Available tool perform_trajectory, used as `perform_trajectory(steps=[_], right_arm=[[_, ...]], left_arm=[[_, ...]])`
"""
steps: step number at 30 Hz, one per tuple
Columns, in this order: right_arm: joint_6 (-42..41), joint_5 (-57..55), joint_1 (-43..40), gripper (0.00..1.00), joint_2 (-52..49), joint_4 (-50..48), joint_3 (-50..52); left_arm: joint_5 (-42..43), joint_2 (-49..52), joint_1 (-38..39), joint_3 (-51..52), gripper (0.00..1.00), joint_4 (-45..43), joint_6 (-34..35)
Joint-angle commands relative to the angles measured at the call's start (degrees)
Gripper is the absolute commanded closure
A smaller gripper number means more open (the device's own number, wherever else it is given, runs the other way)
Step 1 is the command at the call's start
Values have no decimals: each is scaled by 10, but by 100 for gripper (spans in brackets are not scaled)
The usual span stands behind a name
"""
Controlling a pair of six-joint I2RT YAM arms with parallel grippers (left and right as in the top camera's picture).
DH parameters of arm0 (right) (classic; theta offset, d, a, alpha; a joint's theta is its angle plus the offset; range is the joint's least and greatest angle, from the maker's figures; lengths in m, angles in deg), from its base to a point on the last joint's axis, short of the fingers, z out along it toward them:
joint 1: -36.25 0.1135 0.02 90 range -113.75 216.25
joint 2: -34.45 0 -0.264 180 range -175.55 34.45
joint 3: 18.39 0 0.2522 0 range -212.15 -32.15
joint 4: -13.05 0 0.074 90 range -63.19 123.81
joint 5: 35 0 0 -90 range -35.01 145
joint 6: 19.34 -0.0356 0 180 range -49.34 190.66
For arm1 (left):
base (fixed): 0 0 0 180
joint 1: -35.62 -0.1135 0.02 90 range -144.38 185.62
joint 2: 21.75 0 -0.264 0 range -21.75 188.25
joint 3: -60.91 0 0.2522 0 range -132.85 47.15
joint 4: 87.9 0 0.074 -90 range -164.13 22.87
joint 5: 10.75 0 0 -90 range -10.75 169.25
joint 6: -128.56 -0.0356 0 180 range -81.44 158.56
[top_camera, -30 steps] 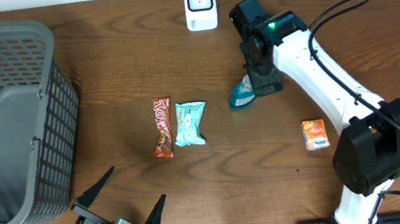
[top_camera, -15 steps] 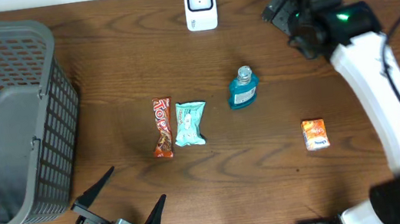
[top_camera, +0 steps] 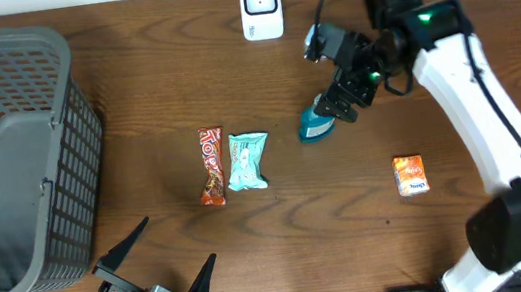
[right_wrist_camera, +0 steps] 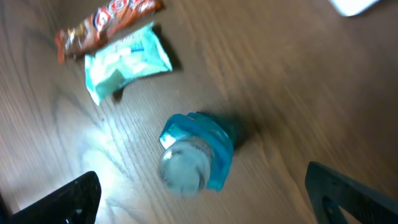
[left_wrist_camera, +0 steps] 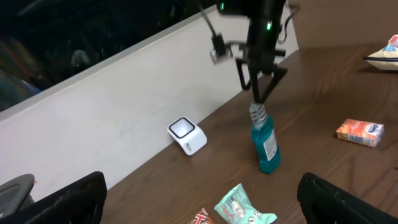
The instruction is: Scan the item barcode
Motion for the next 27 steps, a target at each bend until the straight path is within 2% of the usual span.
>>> perform_trajectory(steps=[1, 8, 12, 16, 17, 18, 20, 21, 22, 23, 24, 25, 27], right_arm=[[90, 51, 0, 1, -31, 14, 5], [118, 57, 1, 1, -83, 6, 5], [118, 56, 1, 5, -123, -10, 5], [118, 60, 2, 15, -147, -23, 5], [119, 64, 3, 27, -151, -30, 5], [118, 68, 3, 32, -151, -33, 5], [118, 86, 3, 58, -151, -42, 5], [118, 95, 3, 61, -151, -45, 5], [118, 106, 3, 71, -151, -49, 5], [118, 110, 3, 75, -151, -50, 5], [118, 118, 2, 89, -151, -51, 5], [118, 125, 2, 96, -151, -51, 5], [112, 135, 2, 99, -151, -51, 5]], left_arm=[[-1, -4, 0, 2, 2, -3, -6], [-1, -4, 0, 2, 2, -3, -6], [-1, -4, 0, 2, 2, -3, -6], [-1, -4, 0, 2, 2, -3, -6], [-1, -4, 0, 2, 2, -3, -6], [-1, -4, 0, 2, 2, -3, -6], [-1, -4, 0, 2, 2, -3, -6], [-1, -4, 0, 2, 2, -3, -6], [-1, -4, 0, 2, 2, -3, -6], [-1, -4, 0, 2, 2, -3, -6], [-1, -4, 0, 2, 2, -3, -6], [-1, -4, 0, 2, 2, -3, -6], [-1, -4, 0, 2, 2, -3, -6]])
